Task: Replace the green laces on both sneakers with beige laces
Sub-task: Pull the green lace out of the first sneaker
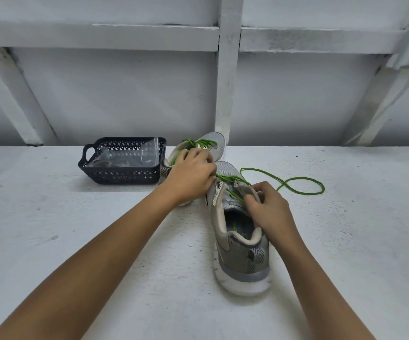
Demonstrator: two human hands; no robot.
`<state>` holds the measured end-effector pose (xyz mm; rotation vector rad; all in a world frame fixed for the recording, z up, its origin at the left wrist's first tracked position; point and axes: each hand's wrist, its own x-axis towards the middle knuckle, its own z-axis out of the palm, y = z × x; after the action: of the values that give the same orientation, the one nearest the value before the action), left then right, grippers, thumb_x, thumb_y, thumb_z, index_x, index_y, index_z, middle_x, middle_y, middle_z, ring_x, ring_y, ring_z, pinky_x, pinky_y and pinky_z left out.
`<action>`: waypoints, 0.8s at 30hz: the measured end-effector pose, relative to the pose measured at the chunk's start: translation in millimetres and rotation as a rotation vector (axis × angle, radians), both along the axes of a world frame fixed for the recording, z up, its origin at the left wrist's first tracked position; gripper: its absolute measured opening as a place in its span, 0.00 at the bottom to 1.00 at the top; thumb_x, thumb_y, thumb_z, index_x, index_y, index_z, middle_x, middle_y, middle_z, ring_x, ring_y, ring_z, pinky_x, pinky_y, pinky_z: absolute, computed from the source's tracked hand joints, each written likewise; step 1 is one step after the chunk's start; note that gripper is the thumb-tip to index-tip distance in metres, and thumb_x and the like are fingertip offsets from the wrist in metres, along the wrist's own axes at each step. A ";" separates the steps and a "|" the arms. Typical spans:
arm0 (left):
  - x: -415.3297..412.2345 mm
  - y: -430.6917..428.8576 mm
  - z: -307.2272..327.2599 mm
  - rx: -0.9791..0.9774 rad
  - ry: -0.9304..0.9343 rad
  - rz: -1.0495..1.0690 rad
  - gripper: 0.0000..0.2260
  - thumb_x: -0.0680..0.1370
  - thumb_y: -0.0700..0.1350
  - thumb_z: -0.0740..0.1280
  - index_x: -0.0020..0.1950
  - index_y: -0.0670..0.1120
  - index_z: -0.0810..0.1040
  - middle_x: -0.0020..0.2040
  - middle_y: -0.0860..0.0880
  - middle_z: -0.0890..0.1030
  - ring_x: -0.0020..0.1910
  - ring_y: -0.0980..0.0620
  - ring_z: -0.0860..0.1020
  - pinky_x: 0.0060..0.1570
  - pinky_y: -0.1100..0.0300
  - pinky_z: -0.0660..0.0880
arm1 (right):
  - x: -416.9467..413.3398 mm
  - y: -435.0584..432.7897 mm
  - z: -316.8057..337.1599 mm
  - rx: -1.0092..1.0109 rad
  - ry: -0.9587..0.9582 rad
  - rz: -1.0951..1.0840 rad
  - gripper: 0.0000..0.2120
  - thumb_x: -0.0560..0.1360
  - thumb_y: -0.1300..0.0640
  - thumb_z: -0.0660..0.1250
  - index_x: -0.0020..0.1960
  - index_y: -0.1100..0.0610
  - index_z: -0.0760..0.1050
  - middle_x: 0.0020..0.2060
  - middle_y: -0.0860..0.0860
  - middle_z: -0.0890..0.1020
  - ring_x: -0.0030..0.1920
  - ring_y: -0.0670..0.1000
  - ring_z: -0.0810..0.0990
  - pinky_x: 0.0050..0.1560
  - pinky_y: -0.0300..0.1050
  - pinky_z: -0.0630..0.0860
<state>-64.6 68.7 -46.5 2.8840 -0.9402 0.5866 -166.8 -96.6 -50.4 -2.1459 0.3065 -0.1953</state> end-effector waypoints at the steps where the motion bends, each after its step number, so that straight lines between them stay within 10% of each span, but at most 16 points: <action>1: 0.9 1.0 0.3 -0.081 -0.015 0.000 0.10 0.78 0.47 0.61 0.52 0.43 0.78 0.58 0.46 0.74 0.62 0.45 0.69 0.65 0.48 0.61 | -0.3 -0.1 -0.1 0.002 -0.002 0.000 0.06 0.74 0.53 0.63 0.51 0.50 0.74 0.46 0.47 0.78 0.47 0.51 0.77 0.45 0.45 0.71; 6: 0.6 3.2 22.5 -0.755 0.119 0.162 0.03 0.78 0.37 0.59 0.45 0.40 0.70 0.47 0.45 0.69 0.45 0.49 0.67 0.42 0.65 0.58 | -1.2 0.2 1.9 0.015 -0.020 0.015 0.06 0.75 0.54 0.63 0.51 0.51 0.73 0.44 0.46 0.77 0.45 0.49 0.75 0.39 0.42 0.68; 11: -0.4 10.5 14.7 -0.351 -0.108 0.109 0.17 0.70 0.33 0.62 0.58 0.41 0.77 0.55 0.38 0.75 0.55 0.37 0.71 0.57 0.45 0.68 | -1.3 0.7 2.1 0.000 -0.018 0.022 0.07 0.75 0.54 0.63 0.52 0.52 0.74 0.44 0.47 0.77 0.46 0.50 0.75 0.42 0.43 0.67; 15: -7.7 0.4 1.8 0.055 -0.047 0.020 0.09 0.76 0.44 0.64 0.54 0.46 0.81 0.63 0.44 0.73 0.68 0.41 0.65 0.68 0.35 0.52 | -1.6 0.6 2.2 -0.002 -0.018 0.026 0.07 0.75 0.54 0.63 0.52 0.53 0.74 0.44 0.47 0.77 0.46 0.50 0.76 0.43 0.44 0.69; 20: -3.9 -1.7 -4.6 0.064 -0.033 0.042 0.11 0.79 0.49 0.60 0.56 0.45 0.77 0.61 0.48 0.73 0.66 0.46 0.66 0.70 0.41 0.54 | -1.6 0.8 2.9 0.001 -0.015 0.021 0.08 0.75 0.54 0.63 0.53 0.53 0.74 0.44 0.48 0.78 0.46 0.50 0.77 0.45 0.45 0.72; 24: 2.4 7.2 7.9 -0.343 -0.072 0.130 0.06 0.75 0.42 0.60 0.46 0.40 0.74 0.48 0.42 0.75 0.50 0.42 0.73 0.57 0.46 0.66 | -2.5 0.6 4.0 0.006 -0.016 0.023 0.08 0.75 0.54 0.63 0.53 0.53 0.74 0.44 0.48 0.78 0.47 0.51 0.76 0.45 0.44 0.69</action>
<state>-62.2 75.9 -38.7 2.6410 -0.5912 0.7812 -169.3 -95.9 -46.4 -2.1400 0.2722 -0.1983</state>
